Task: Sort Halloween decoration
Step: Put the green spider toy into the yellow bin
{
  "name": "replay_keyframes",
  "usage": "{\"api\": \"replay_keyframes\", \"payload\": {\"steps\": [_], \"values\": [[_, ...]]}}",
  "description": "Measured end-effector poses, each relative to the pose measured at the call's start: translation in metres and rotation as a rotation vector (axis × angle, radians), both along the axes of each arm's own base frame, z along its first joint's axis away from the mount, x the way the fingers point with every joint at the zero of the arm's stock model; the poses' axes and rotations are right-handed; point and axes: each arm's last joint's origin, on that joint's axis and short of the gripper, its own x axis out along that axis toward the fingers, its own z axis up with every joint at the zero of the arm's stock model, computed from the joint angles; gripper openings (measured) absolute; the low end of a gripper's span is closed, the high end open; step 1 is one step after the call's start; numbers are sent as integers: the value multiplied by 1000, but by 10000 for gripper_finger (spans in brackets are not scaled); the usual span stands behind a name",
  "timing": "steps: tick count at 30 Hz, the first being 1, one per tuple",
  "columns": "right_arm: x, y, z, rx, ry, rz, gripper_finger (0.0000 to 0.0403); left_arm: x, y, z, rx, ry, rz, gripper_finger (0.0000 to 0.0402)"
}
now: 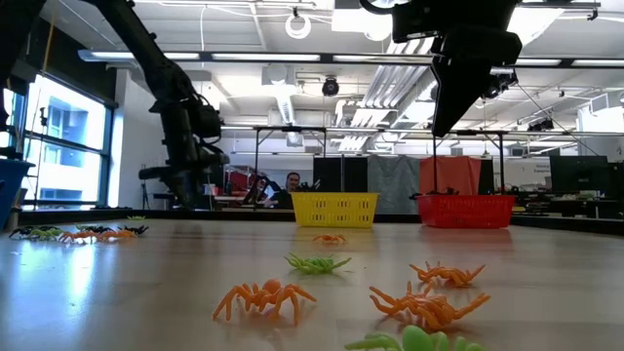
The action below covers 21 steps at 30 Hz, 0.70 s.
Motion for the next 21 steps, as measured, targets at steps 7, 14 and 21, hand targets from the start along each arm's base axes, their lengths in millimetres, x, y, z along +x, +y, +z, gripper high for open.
{"api": "replay_keyframes", "payload": {"steps": [7, 14, 21], "values": [[0, 0, 0, 0, 1, 1, 83, -18, 1, -2, -1, 164, 34, 110], [0, 0, 0, 0, -1, 1, 83, -29, 5, 2, -22, 203, 70, 110], [0, 0, 0, 4, -10, -15, 83, -36, 6, 12, -24, 330, 85, 110]]}}
